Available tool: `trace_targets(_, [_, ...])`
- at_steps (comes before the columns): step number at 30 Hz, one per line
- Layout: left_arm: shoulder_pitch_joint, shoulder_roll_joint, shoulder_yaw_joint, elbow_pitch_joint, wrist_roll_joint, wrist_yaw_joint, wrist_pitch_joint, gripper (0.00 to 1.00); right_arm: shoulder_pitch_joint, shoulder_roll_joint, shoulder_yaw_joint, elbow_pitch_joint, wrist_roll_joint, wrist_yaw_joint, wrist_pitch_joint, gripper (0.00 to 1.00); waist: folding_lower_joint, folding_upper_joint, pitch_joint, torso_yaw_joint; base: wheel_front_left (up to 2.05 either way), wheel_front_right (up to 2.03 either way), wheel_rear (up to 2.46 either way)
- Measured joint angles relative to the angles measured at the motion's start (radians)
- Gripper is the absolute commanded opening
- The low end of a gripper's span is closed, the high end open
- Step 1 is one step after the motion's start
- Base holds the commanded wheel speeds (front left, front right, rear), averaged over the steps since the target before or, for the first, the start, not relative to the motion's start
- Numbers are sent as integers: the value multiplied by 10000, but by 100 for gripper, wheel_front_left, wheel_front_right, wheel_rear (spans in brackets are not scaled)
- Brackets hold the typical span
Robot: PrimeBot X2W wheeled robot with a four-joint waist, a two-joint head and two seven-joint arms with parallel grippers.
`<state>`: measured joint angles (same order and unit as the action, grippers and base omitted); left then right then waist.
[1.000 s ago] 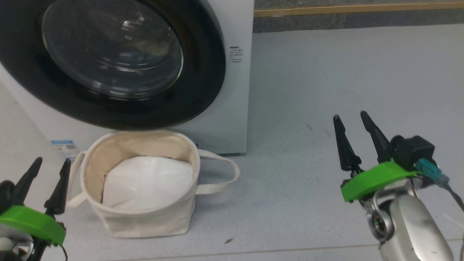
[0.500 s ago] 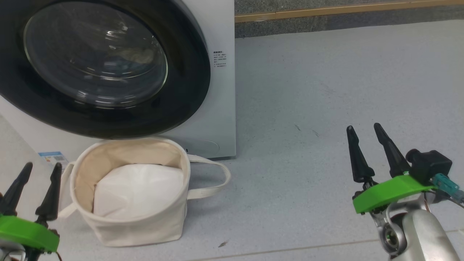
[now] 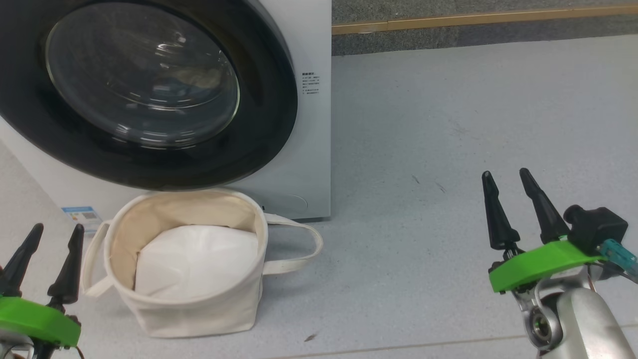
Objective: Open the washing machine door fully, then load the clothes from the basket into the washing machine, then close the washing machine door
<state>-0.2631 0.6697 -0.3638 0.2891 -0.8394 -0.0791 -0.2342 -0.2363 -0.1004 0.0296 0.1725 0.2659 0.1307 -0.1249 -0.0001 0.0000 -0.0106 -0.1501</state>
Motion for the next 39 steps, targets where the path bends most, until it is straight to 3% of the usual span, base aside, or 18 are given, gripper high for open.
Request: trace_targets(39, [-22,36,-222,272,-46,-92,-2,100,58,2,-88,2,-2,0,-12,100,1,0,-12,108,0,0,0])
